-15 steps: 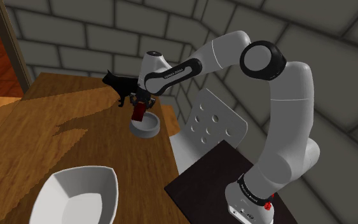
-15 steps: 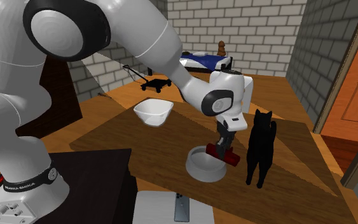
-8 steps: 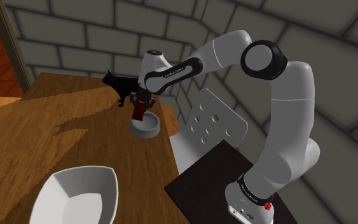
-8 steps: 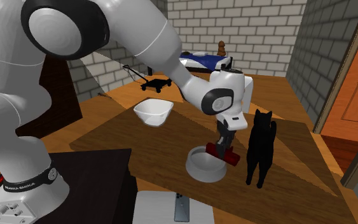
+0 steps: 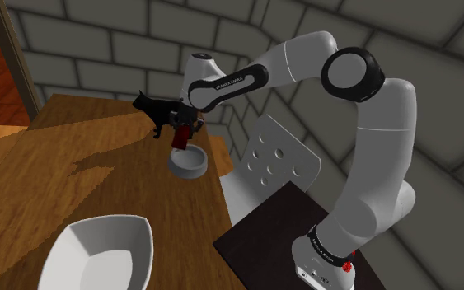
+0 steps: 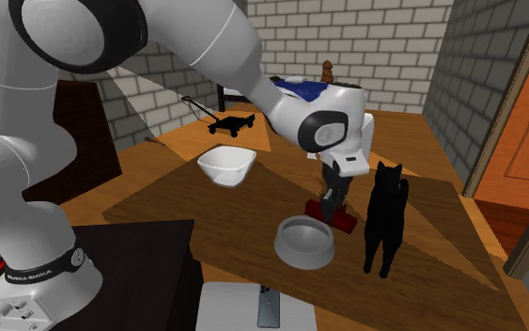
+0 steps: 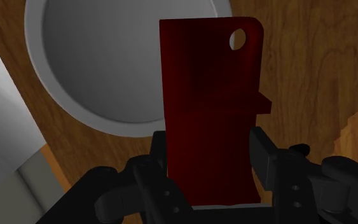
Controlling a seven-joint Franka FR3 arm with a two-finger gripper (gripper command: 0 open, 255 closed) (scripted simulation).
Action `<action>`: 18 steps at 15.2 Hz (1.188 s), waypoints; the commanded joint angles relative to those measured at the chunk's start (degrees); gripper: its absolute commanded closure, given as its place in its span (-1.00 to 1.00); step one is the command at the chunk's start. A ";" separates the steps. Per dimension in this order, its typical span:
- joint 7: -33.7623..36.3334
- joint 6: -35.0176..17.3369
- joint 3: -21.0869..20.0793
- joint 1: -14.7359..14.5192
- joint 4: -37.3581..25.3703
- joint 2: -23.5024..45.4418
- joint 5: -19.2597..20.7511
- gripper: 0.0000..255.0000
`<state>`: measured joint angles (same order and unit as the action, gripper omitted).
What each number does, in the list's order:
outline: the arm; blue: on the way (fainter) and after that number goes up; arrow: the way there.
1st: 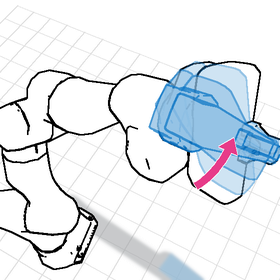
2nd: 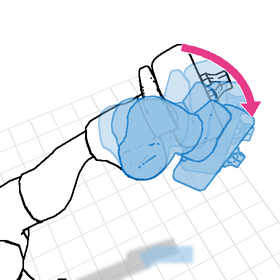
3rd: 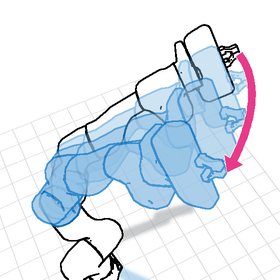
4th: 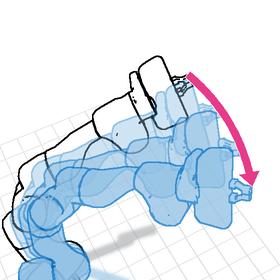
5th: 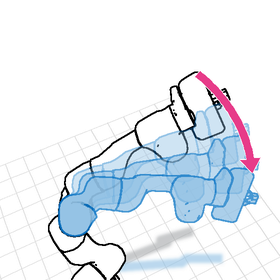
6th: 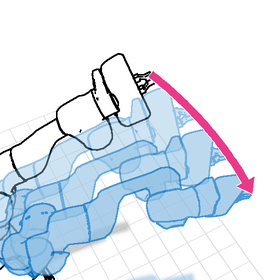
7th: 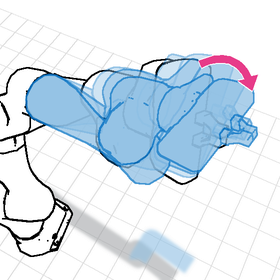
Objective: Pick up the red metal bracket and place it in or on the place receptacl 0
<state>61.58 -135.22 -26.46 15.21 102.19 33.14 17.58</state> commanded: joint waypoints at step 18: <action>-0.78 -8.25 -0.15 3.49 13.19 -5.22 -0.37 1.00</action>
<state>60.51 -142.84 -26.93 18.95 115.37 27.31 16.77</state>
